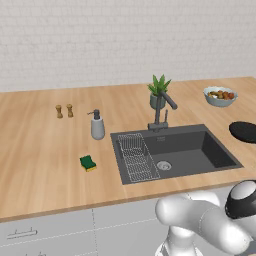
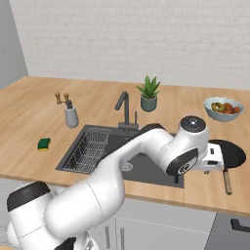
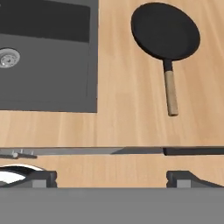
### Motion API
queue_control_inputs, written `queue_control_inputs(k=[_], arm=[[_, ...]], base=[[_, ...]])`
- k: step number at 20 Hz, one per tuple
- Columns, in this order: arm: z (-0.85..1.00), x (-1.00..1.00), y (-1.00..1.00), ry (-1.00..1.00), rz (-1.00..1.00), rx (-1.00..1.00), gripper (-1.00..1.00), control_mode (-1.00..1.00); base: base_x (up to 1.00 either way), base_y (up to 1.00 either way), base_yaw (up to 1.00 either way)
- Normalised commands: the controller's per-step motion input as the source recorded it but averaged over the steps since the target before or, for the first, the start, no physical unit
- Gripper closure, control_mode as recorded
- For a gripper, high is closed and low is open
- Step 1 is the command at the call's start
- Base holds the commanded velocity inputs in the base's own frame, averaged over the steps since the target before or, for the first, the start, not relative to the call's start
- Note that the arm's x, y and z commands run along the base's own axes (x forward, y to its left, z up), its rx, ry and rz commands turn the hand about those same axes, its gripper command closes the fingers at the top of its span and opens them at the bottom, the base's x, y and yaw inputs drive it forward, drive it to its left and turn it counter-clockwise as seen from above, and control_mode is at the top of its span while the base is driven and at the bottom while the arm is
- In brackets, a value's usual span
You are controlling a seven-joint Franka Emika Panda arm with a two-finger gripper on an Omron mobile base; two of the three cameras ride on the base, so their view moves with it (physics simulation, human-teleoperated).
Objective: Pick the pan and sponge and place them into the sink. Then turn on the water.
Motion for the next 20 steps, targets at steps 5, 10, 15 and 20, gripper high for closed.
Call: queue_control_inputs(k=[5,10,15,20], arm=[[-0.2,0.27,-0.54,0.13,-0.06,0.0,-1.0,-1.0],[-0.3,0.15,-0.54,0.09,-0.02,0.03,-1.0,-1.0],[-0.31,0.18,-0.31,0.02,0.0,0.02,-1.0,-1.0],[-0.34,0.28,-0.22,0.0,0.0,0.03,-1.0,-1.0]], base=[[0.0,0.0,0.0],[0.0,0.0,0.0],[0.0,0.0,0.0],[0.0,0.0,0.0]])
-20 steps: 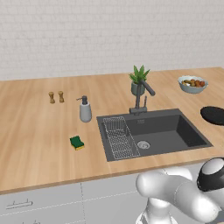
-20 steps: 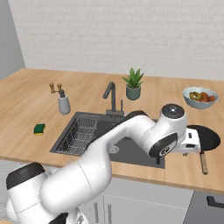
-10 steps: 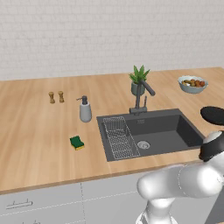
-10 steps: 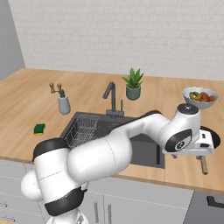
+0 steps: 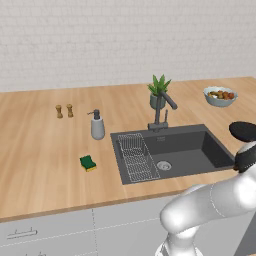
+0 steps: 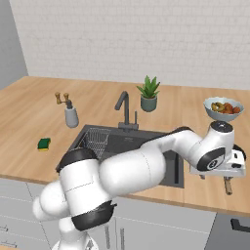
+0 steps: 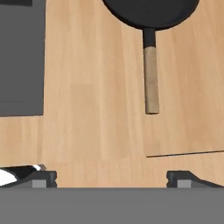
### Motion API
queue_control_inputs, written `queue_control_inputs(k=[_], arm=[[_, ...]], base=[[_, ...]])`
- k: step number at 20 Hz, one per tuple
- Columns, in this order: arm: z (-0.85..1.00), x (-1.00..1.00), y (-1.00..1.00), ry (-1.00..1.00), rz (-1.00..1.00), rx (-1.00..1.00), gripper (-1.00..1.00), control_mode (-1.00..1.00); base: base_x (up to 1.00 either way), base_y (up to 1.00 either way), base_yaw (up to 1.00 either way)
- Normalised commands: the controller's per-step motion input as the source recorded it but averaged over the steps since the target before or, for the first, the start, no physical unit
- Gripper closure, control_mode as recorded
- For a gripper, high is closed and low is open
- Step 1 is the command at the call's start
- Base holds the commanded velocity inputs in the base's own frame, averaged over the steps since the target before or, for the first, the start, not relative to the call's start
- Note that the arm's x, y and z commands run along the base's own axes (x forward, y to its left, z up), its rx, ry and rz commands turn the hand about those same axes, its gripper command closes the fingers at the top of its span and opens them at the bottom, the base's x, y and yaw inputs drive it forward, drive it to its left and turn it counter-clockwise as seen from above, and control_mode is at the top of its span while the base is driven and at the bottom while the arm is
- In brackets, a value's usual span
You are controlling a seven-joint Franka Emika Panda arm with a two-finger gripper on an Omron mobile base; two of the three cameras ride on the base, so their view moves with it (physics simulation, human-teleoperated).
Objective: Pick the pan and sponge and place them into the sink. Then turn on the water.
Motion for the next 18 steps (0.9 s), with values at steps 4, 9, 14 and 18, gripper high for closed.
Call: queue_control_inputs(k=[4,9,14,18], arm=[[-0.39,0.38,-0.25,0.01,0.0,0.01,-1.0,-1.0],[-0.36,0.35,-0.24,0.03,0.0,0.0,-1.0,-1.0],[-0.43,0.28,-0.18,0.04,0.0,0.0,-1.0,-1.0],[-0.34,0.22,-0.28,0.01,0.0,0.0,-1.0,-1.0]], base=[[0.0,0.0,0.0],[0.0,0.0,0.0],[0.0,0.0,0.0],[0.0,0.0,0.0]])
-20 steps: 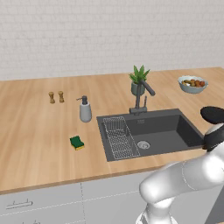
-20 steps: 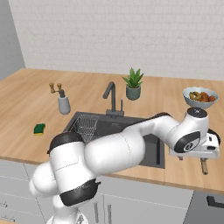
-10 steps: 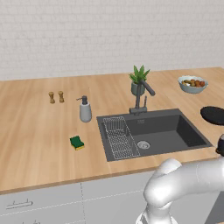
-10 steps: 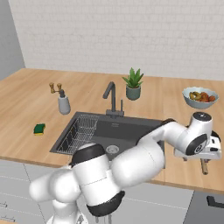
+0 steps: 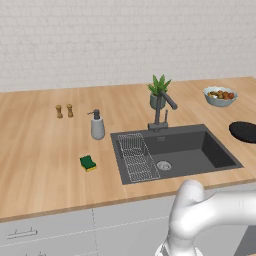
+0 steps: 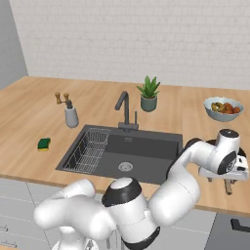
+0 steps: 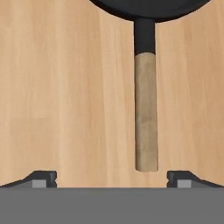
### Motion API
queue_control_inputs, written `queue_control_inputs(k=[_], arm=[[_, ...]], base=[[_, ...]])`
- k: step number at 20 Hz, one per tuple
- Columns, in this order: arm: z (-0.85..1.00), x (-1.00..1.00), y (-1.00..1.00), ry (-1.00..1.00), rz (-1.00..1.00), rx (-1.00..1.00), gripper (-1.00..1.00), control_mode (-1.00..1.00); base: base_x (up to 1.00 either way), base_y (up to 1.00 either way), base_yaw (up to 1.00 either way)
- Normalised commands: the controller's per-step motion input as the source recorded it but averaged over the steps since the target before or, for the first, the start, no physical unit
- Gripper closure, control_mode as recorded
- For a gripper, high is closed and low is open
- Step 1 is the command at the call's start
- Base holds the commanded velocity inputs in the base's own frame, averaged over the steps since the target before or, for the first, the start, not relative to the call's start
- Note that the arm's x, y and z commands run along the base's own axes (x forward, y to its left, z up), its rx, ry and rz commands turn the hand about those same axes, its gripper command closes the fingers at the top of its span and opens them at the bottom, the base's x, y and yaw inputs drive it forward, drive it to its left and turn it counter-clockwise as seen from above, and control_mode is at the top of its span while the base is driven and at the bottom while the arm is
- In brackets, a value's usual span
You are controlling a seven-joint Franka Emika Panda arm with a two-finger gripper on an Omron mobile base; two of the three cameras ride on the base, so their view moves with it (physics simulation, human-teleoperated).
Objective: Pick the pan and sponge and place them into the sink. Then turn on the water.
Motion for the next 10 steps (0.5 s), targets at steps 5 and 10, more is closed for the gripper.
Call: queue_control_inputs(k=[5,10], arm=[[-0.32,0.17,-0.35,0.0,0.0,0.03,-1.0,-1.0],[-0.52,0.13,-0.1,0.02,0.0,0.01,-1.0,-1.0]], base=[[0.0,0.0,0.0],[0.0,0.0,0.0]])
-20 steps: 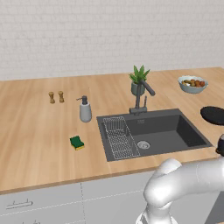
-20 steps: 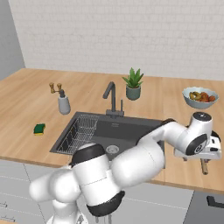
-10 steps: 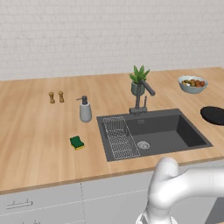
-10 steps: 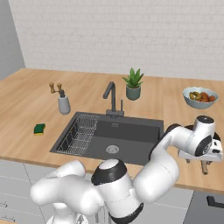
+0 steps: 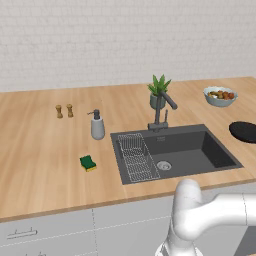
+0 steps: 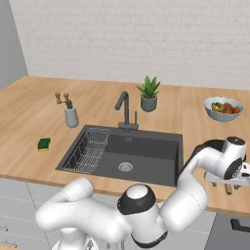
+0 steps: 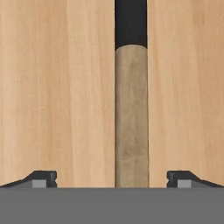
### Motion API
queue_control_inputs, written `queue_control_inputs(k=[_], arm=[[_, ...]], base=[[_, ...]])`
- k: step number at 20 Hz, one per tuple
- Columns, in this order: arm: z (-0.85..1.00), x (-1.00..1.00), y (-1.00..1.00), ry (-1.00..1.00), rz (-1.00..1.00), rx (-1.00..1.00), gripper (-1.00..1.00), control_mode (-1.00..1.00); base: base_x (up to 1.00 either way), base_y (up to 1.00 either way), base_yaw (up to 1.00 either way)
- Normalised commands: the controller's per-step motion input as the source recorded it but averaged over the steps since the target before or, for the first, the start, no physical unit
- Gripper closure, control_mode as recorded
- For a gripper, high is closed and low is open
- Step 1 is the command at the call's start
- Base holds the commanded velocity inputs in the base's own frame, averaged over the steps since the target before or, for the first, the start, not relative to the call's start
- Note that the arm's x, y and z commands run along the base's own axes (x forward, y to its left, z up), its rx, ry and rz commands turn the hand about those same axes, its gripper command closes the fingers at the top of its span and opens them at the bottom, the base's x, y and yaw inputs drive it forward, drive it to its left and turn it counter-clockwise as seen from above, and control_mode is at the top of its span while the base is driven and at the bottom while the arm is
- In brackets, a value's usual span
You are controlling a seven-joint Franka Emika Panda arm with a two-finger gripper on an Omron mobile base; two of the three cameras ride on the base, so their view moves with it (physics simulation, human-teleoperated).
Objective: Pick the pan and sponge and place them into the sink. Then turn on the water.
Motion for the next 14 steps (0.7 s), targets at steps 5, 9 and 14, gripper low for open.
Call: queue_control_inputs(k=[5,9,14], arm=[[-0.49,0.11,-0.11,0.0,0.0,0.0,-1.0,-1.0],[-0.49,0.02,-0.11,0.0,0.0,0.0,-1.0,-1.0],[-0.66,-0.2,0.07,0.0,0.0,0.0,1.0,-1.0]], base=[[0.0,0.0,0.0],[0.0,0.0,0.0],[0.0,0.0,0.0]])
